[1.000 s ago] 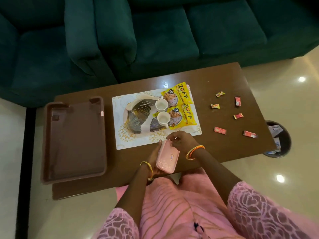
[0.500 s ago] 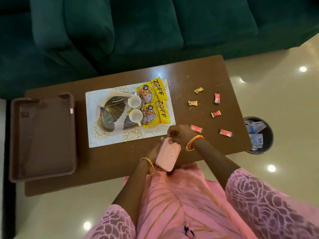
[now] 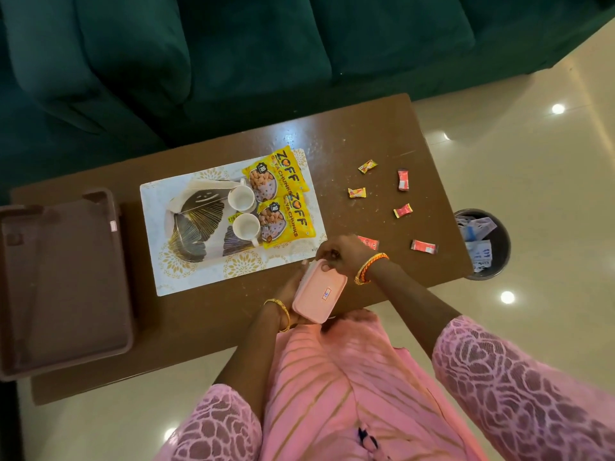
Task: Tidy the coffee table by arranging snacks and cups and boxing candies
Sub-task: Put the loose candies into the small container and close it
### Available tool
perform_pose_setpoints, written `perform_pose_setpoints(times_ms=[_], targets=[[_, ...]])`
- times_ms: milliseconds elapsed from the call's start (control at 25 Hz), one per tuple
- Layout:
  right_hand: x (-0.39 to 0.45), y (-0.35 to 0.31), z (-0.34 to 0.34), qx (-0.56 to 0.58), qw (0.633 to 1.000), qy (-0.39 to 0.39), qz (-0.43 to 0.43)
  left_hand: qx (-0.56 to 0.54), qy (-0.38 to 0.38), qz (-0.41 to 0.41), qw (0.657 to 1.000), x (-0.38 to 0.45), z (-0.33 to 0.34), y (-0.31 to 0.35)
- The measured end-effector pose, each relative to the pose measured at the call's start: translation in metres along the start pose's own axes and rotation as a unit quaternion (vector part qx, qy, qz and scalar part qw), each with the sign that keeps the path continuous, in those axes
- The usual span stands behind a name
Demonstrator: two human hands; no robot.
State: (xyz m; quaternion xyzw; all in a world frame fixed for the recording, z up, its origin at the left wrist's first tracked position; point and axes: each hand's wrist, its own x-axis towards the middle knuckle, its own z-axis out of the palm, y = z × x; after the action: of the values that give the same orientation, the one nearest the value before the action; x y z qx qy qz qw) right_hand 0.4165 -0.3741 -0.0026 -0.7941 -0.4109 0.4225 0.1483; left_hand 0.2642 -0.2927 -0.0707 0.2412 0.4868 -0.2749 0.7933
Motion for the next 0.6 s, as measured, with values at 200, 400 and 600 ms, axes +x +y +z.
perform_pose_setpoints(times_ms=[200, 400, 600], targets=[[-0.006, -0.014, -0.004, 0.002, 1.000, 0.008, -0.001, -0.028, -0.074, 0.003, 0.997, 0.003, -0.009, 0.006], [-0.054, 0.005, -0.016, 0.117, 0.987, 0.094, 0.063, -0.086, -0.087, 0.001, 0.993, 0.018, -0.019, 0.021], [-0.086, 0.060, 0.011, 0.123, 0.897, 0.369, 0.210, -0.131, -0.052, 0.003, 0.990, 0.033, -0.027, 0.032]])
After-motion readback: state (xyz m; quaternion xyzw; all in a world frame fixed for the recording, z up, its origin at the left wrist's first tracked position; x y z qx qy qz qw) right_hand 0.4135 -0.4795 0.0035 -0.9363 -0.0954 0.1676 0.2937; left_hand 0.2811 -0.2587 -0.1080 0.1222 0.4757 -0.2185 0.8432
